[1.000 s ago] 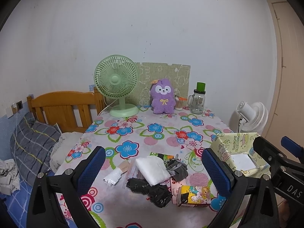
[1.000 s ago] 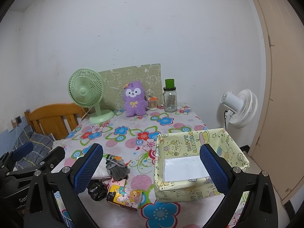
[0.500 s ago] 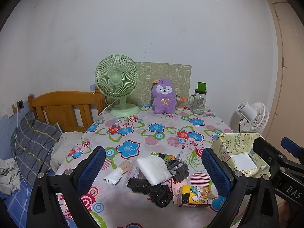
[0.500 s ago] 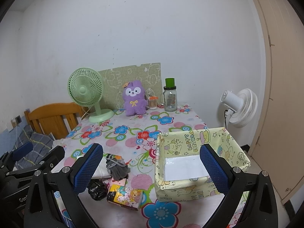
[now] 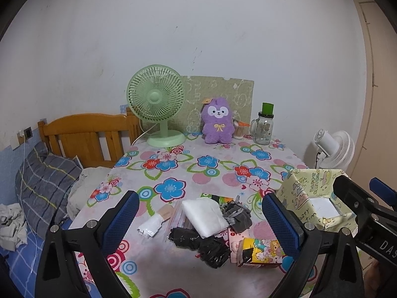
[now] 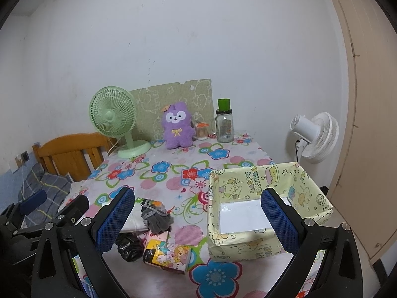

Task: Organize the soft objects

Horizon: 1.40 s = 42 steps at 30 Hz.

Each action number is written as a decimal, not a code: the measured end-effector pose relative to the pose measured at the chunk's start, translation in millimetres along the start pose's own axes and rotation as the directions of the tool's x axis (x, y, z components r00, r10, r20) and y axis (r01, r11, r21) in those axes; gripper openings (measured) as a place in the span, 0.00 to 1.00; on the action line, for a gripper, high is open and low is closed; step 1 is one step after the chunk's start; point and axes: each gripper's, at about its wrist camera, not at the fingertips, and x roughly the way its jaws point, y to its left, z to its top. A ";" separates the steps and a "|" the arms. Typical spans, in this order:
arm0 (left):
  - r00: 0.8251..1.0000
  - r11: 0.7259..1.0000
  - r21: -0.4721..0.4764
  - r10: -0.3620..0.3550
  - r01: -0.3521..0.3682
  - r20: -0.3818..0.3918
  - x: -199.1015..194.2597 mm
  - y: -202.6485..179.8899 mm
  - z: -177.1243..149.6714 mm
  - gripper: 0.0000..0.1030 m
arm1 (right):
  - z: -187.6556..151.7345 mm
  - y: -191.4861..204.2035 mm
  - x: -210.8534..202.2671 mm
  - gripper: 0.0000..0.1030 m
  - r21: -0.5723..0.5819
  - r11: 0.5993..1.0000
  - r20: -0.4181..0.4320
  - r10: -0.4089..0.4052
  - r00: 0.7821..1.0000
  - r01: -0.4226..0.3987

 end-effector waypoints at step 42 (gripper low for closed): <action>0.967 0.992 0.080 -0.071 0.093 -0.246 90.8 1.9 -87.7 0.93 | -89.5 46.5 103.3 0.93 0.022 0.999 -0.274 0.031 0.961 -0.026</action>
